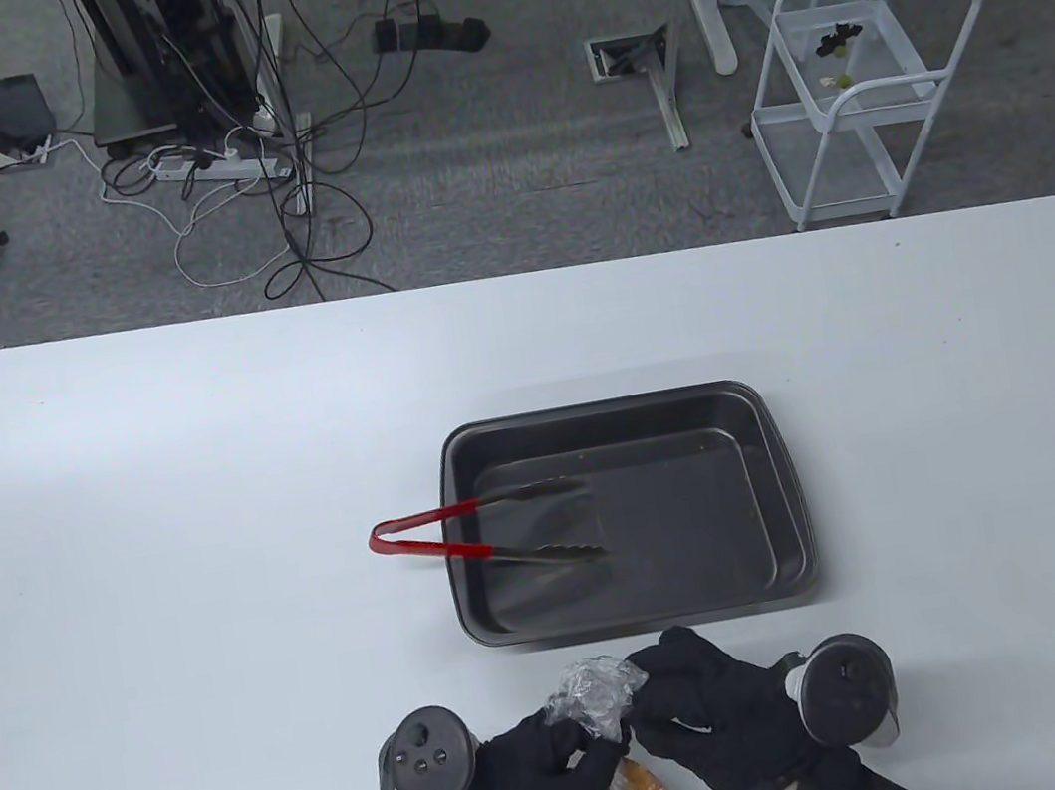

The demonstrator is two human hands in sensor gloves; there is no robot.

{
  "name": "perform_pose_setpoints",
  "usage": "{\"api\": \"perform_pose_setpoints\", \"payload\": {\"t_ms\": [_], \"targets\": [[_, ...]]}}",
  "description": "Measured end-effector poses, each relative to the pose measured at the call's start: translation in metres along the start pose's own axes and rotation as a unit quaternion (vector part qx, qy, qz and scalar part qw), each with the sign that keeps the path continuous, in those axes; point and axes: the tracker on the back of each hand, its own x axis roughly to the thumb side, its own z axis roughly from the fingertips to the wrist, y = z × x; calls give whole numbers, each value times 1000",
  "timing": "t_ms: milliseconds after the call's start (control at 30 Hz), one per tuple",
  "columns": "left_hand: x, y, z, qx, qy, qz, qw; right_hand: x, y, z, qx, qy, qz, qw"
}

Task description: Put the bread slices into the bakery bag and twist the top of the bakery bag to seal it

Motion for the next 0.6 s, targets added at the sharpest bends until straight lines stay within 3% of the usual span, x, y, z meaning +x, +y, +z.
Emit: {"api": "perform_pose_setpoints", "payload": {"t_ms": [100, 200, 233, 367, 433, 500, 533, 600], "targets": [[1, 1, 2, 23, -2, -10, 1000, 26, 1, 6, -30, -61, 162, 984], [4, 3, 5, 43, -15, -9, 999, 28, 2, 10, -77, -23, 174, 981], [6, 4, 6, 60, -21, -19, 998, 23, 2, 10, -66, 16, 164, 984], [12, 2, 8, 61, -35, -48, 996, 2, 11, 2, 44, 106, 39, 993], [18, 2, 10, 83, -45, -85, 992, -8, 6, 4, 15, 185, -14, 982], [27, 2, 14, 109, -62, -155, 980, -18, -1, 9, -18, 278, -97, 955], [30, 1, 14, 112, -68, -186, 974, -22, -1, 9, -4, 301, -141, 943], [41, -4, 18, 121, -100, -248, 956, -35, 1, 8, 108, 360, -233, 897]]}}
